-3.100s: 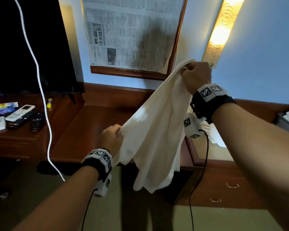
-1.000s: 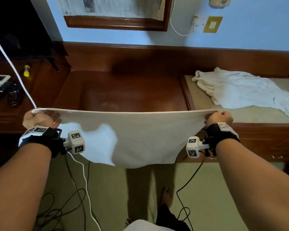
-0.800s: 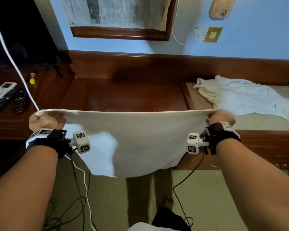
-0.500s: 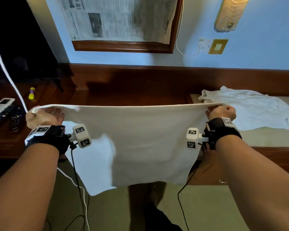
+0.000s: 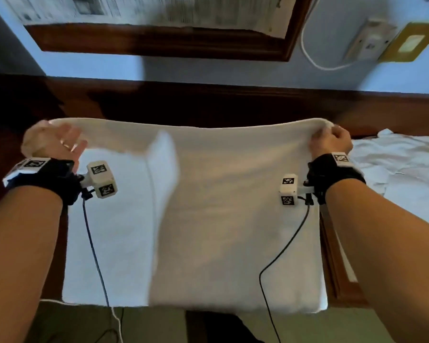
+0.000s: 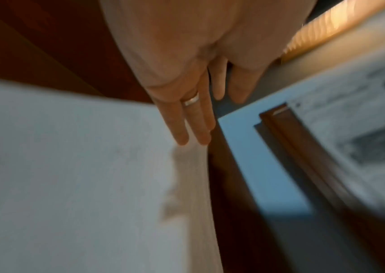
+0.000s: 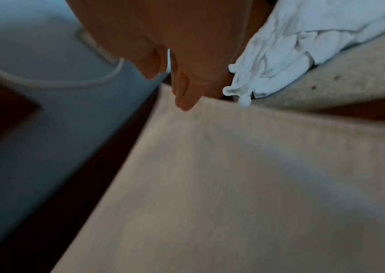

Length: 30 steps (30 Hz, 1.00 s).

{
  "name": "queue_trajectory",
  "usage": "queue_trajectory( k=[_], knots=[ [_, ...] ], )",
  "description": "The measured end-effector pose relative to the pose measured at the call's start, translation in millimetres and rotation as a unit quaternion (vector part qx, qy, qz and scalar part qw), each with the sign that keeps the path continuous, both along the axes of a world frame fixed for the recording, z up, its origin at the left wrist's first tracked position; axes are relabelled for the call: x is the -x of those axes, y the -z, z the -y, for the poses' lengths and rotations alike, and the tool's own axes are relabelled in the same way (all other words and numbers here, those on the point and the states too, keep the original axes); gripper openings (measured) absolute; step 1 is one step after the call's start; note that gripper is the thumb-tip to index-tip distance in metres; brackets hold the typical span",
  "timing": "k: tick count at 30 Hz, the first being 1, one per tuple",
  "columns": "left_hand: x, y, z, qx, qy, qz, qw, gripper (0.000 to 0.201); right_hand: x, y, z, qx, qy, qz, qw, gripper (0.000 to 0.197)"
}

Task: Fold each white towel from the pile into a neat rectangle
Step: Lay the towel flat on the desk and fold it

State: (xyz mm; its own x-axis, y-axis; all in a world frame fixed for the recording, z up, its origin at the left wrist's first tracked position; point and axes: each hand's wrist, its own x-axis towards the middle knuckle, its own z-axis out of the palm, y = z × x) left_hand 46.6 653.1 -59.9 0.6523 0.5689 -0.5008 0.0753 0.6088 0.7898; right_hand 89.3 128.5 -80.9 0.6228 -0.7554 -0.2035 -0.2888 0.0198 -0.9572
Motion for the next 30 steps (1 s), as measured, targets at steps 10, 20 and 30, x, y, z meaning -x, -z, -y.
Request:
queue_trajectory(
  k=[10,20,30],
  knots=[
    [111,189,52,-0.550,0.576,-0.343,0.498,0.090,144,176,-27,0.368,-0.491,-0.376,0.695,0.070],
    [39,213,25,-0.620,0.564,-0.318,0.443,0.090,68,193,-33,0.400,-0.524,-0.376,0.651,0.078],
    [136,201,51,-0.586,0.588,-0.335,0.445,0.088,159,170,-43,0.372,-0.540,-0.399,0.641,0.071]
  ],
)
